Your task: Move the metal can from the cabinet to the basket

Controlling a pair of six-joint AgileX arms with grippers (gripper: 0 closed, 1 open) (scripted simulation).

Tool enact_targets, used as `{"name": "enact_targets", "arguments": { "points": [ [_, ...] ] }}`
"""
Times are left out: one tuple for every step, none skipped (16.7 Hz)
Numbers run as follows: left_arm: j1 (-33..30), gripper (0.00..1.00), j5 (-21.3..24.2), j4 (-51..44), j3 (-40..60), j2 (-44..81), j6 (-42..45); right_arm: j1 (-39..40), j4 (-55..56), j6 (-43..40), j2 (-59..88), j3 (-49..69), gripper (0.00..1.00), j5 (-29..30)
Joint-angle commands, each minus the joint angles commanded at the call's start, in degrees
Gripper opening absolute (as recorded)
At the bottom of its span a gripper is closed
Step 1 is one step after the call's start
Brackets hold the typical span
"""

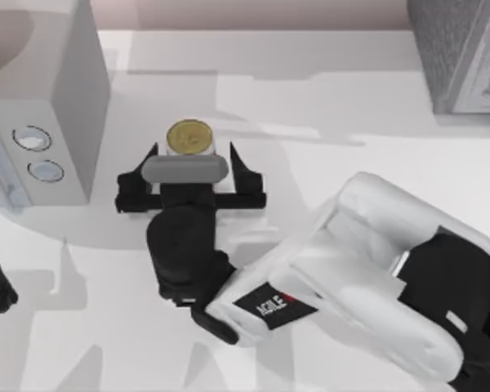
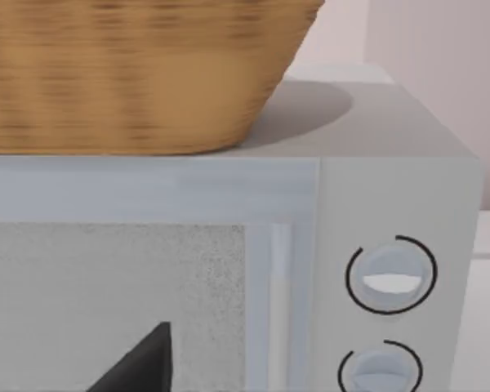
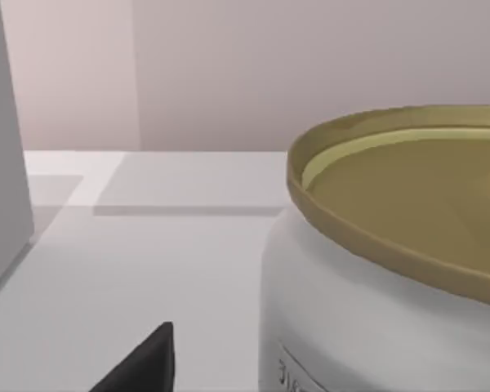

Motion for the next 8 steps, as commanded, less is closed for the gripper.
{"name": "enact_targets", "arguments": {
  "points": [
    [0.0,1.0,0.0,0.0,0.0,0.0,0.0,0.0,0.0,0.0,0.0,0.0,1.0,0.0],
    [0.0,1.0,0.0,0.0,0.0,0.0,0.0,0.0,0.0,0.0,0.0,0.0,1.0,0.0],
    [0.0,1.0,0.0,0.0,0.0,0.0,0.0,0.0,0.0,0.0,0.0,0.0,1.0,0.0],
    [0.0,1.0,0.0,0.0,0.0,0.0,0.0,0.13,0.0,0.0,0.01,-0.01,1.0,0.01],
    [0.0,1.0,0.0,0.0,0.0,0.0,0.0,0.28,0.11,-0.03,-0.06,-0.2,1.0,0.16],
    [0.0,1.0,0.0,0.0,0.0,0.0,0.0,0.86,0.55,-0.12,-0.33,-0.96,1.0,0.79],
    [0.0,1.0,0.0,0.0,0.0,0.0,0.0,1.76,1.25,-0.17,-0.77,-2.3,1.0,1.81],
    [0.0,1.0,0.0,0.0,0.0,0.0,0.0,2.91,2.17,-0.16,-1.38,-4.17,1.0,3.03]
  ]
}}
